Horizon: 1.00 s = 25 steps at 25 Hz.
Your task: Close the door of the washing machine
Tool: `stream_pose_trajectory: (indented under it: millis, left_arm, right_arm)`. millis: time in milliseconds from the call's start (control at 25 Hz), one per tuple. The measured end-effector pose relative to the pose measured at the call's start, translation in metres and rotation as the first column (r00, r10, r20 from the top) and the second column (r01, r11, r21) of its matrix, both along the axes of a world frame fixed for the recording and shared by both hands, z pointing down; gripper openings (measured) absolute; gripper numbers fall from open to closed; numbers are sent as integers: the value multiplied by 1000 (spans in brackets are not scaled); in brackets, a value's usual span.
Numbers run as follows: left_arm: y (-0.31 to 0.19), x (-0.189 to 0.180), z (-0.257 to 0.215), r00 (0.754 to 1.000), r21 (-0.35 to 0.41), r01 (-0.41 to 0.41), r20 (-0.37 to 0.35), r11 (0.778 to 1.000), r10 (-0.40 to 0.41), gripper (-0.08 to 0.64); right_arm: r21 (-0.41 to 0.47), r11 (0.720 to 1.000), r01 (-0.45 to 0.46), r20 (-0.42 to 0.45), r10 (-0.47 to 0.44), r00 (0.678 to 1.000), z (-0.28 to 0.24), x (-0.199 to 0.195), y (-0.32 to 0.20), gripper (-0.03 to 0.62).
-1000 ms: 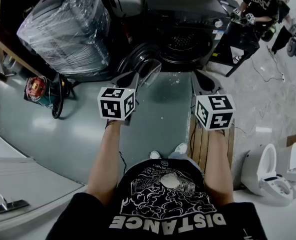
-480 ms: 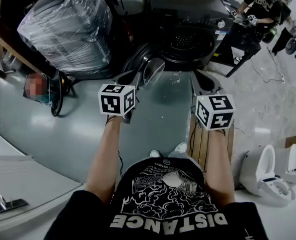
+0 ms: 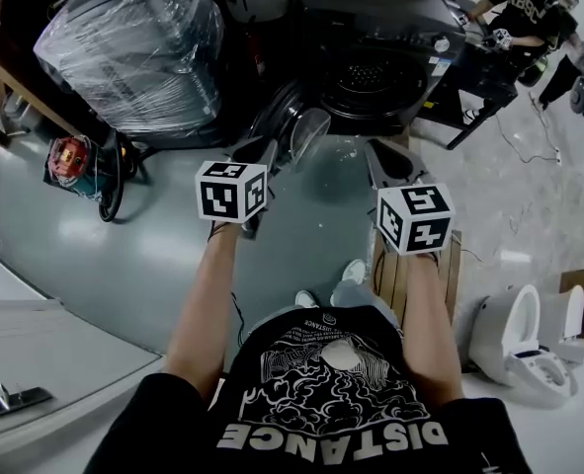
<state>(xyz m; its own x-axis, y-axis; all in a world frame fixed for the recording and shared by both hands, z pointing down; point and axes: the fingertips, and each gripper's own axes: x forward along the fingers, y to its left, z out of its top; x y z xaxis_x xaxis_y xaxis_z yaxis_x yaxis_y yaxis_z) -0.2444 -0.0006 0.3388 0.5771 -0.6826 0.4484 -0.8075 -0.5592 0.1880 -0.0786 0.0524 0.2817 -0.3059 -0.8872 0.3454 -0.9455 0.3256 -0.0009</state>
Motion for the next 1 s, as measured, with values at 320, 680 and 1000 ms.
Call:
stream_pose_trajectory:
  millis: [320,680,1000]
  left_arm:
    - [-4,-13,2,999,1,43,-14,999,-43,43]
    - [-23,-26,12,993,-24,120,-8,992,-121,44]
    - [-64,-15,16,977,-33,215,16,976,-214,44]
  right_arm:
    - [-15,997,80,4,-80,997,9,-34,-19,23]
    - [-21,984,175,18,-175,984,18,-54,-57,23]
    - [-23,960,277,43,-276,960,25,-45,-116,23]
